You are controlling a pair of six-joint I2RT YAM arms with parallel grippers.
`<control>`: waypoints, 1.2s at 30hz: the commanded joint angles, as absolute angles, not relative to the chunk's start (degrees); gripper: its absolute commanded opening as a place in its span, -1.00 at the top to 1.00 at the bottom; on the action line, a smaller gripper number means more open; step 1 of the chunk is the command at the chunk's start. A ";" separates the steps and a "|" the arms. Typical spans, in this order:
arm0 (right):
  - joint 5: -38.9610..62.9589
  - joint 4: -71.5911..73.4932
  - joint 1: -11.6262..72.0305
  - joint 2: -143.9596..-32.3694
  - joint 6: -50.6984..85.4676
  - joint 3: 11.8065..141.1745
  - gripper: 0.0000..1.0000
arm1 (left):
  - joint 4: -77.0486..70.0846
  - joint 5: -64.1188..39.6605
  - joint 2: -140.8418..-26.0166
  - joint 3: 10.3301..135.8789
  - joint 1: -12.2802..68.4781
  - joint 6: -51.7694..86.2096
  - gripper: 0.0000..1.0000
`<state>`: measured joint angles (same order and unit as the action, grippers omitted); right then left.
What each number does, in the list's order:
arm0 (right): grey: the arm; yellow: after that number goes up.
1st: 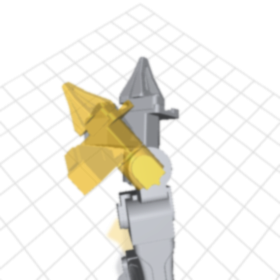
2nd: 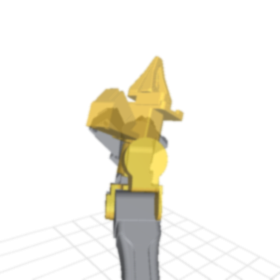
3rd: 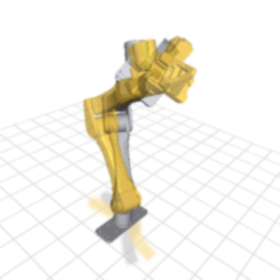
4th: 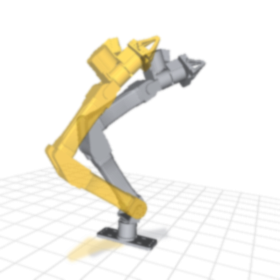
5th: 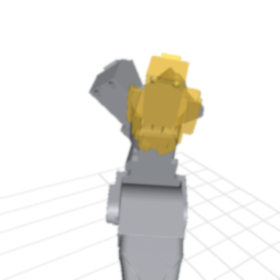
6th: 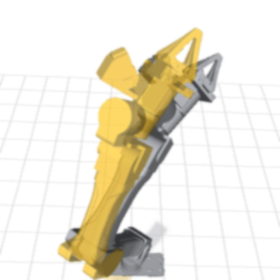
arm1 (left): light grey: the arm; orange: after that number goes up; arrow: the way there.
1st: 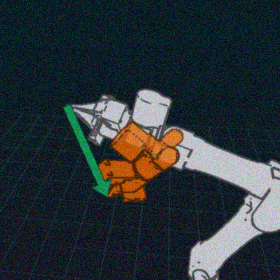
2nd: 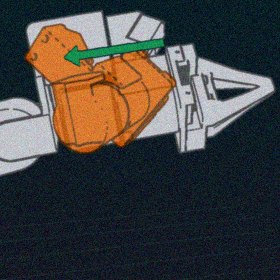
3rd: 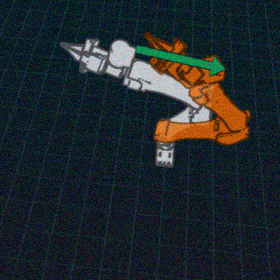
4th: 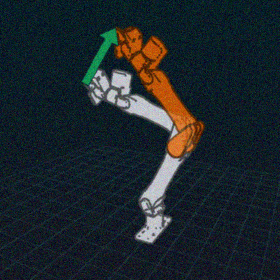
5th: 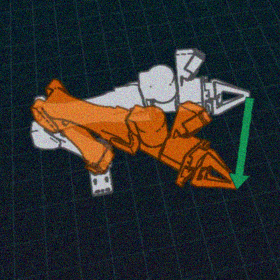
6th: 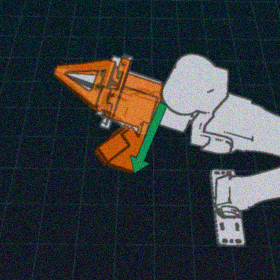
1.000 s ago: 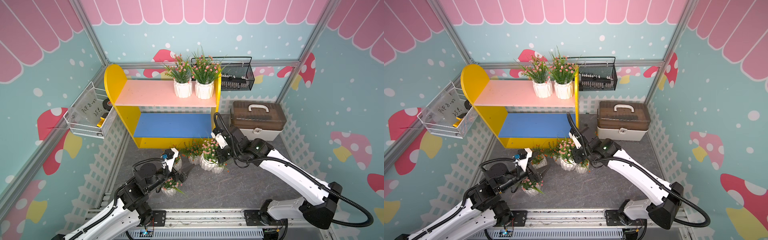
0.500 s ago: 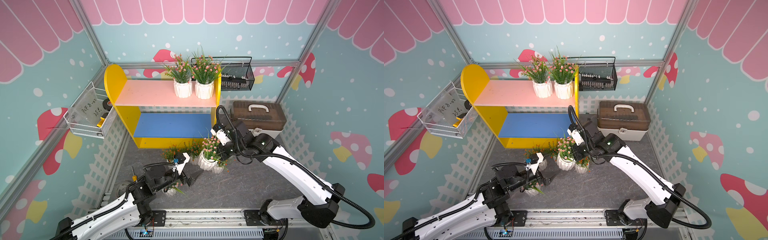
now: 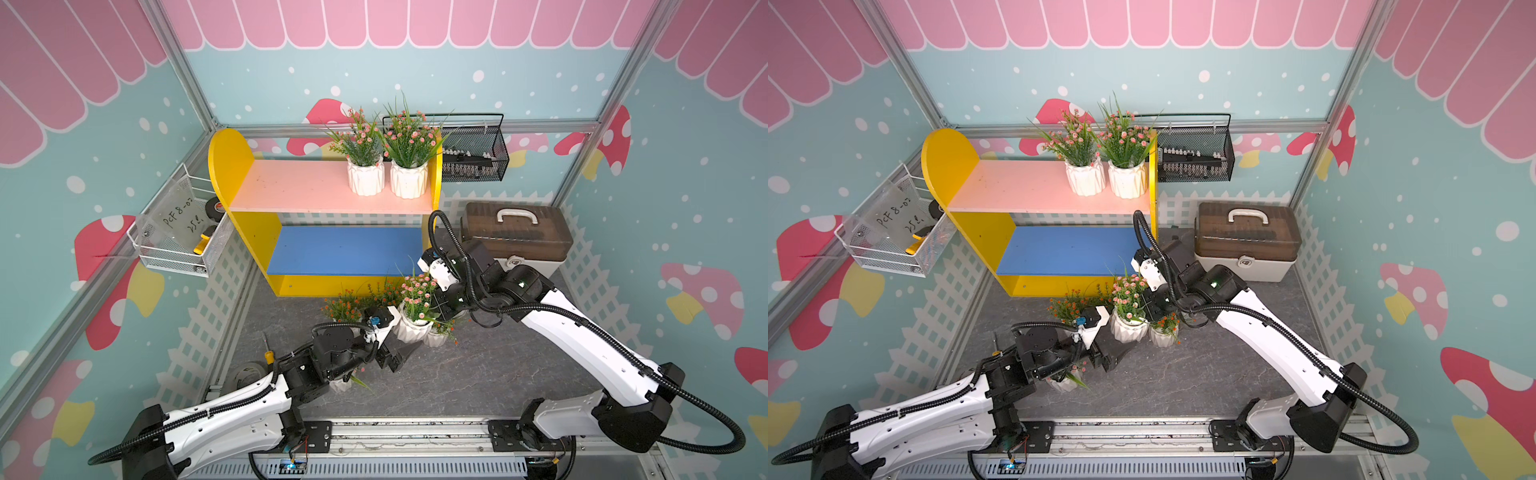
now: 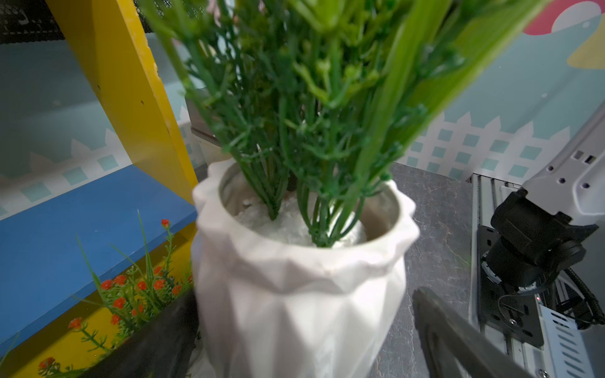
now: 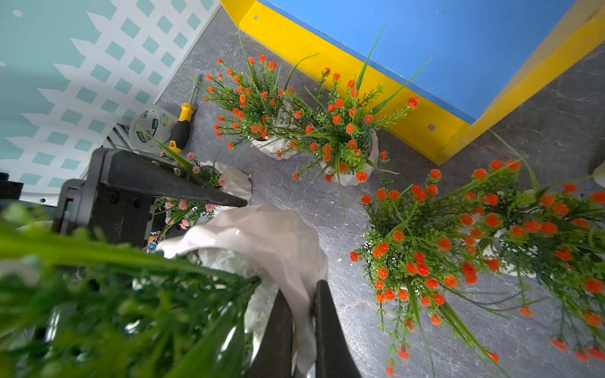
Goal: Place the baby's breath potted plants on the rack by color
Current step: Place the baby's breath potted plant on the rack.
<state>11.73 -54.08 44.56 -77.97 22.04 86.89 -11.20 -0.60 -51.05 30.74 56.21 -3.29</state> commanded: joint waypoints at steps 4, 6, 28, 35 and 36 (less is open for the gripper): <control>14.39 -51.49 44.30 -78.28 21.31 89.29 0.94 | -12.39 1.85 -54.51 34.02 57.53 -4.69 -0.98; 14.51 -51.46 44.30 -78.29 21.10 89.50 0.94 | -12.71 2.50 -56.05 34.69 57.79 -4.59 -0.98; 14.58 -49.60 44.29 -77.37 21.01 85.08 0.89 | -15.62 8.77 -58.02 34.85 58.45 -4.10 -0.69; 14.09 -47.92 44.17 -76.08 21.27 83.16 0.70 | -16.52 10.85 -57.48 33.79 58.45 -2.34 -0.59; 13.85 -47.91 43.99 -75.86 21.27 82.91 0.68 | -16.67 10.92 -57.34 33.58 58.45 -2.07 -0.58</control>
